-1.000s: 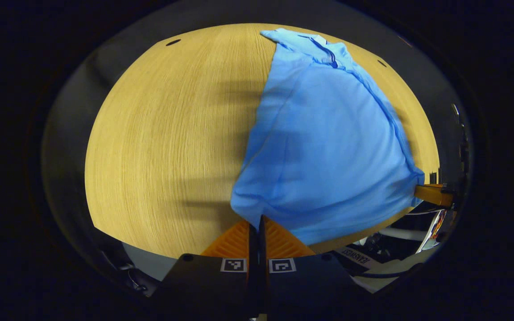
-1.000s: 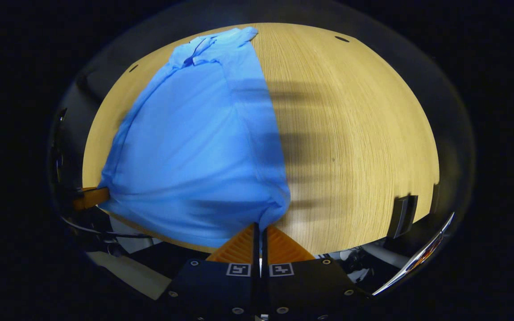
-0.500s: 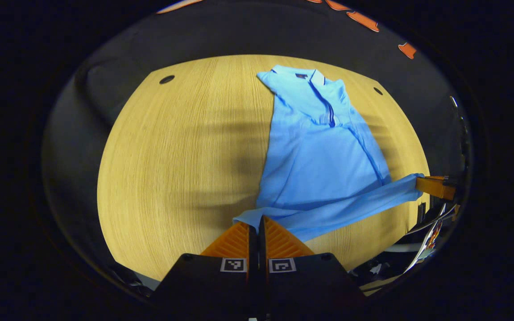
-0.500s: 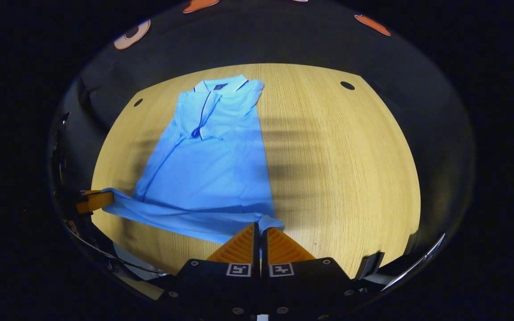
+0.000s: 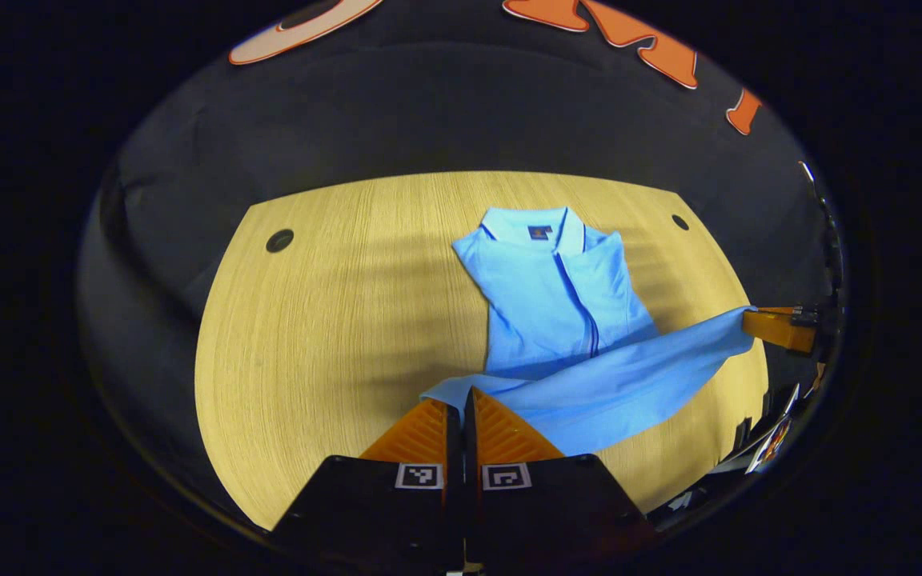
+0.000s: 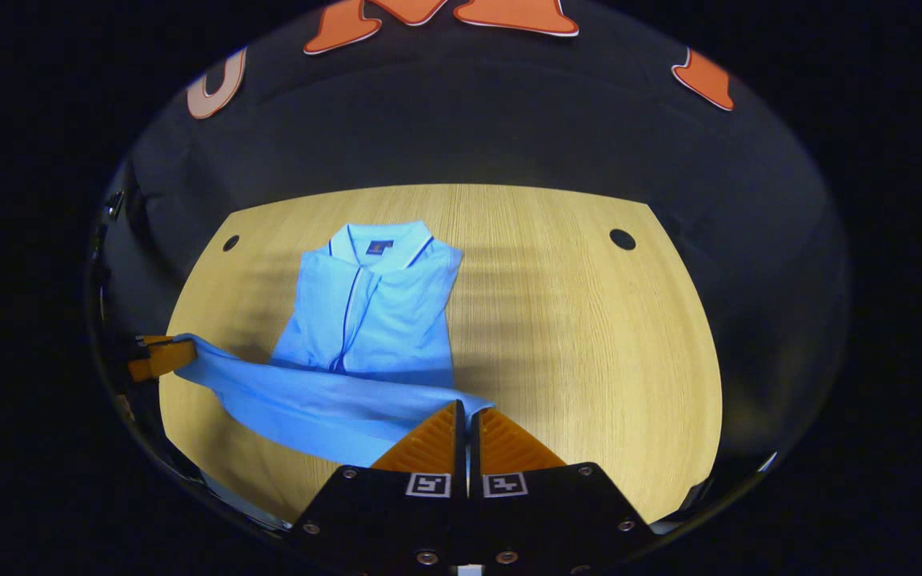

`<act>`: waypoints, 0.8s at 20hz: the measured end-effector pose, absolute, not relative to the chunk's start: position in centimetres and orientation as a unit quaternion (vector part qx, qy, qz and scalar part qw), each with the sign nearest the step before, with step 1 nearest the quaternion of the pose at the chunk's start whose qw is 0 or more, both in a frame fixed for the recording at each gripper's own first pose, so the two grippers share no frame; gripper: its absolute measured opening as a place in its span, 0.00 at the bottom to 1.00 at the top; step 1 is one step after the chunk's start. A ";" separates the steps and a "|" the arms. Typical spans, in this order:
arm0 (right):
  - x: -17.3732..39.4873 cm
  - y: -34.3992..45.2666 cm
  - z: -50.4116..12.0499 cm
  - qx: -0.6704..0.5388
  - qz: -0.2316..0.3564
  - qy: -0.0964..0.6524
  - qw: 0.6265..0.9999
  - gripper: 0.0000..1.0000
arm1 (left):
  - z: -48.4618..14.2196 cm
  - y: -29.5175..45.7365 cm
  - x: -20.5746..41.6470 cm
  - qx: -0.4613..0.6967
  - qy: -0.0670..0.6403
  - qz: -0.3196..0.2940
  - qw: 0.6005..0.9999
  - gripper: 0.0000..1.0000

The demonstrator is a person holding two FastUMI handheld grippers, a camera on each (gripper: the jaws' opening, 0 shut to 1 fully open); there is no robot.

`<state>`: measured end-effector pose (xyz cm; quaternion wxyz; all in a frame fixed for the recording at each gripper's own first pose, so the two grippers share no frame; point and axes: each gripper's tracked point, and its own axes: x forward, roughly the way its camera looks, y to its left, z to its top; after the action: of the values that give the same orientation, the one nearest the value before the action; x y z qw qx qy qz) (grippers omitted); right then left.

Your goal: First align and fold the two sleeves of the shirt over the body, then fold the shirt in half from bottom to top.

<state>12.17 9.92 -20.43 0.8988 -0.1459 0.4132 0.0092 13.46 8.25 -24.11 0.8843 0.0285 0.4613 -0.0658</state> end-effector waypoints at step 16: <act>29.2 9.0 -24.2 -0.100 -0.046 0.414 0.903 0.00 | -26.6 8.3 30.9 0.037 0.459 -0.050 0.886 0.05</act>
<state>29.15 9.03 -24.20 0.9034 -0.1004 0.4143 -0.0458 30.91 8.33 -26.58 0.8864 0.0367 0.4588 -0.0503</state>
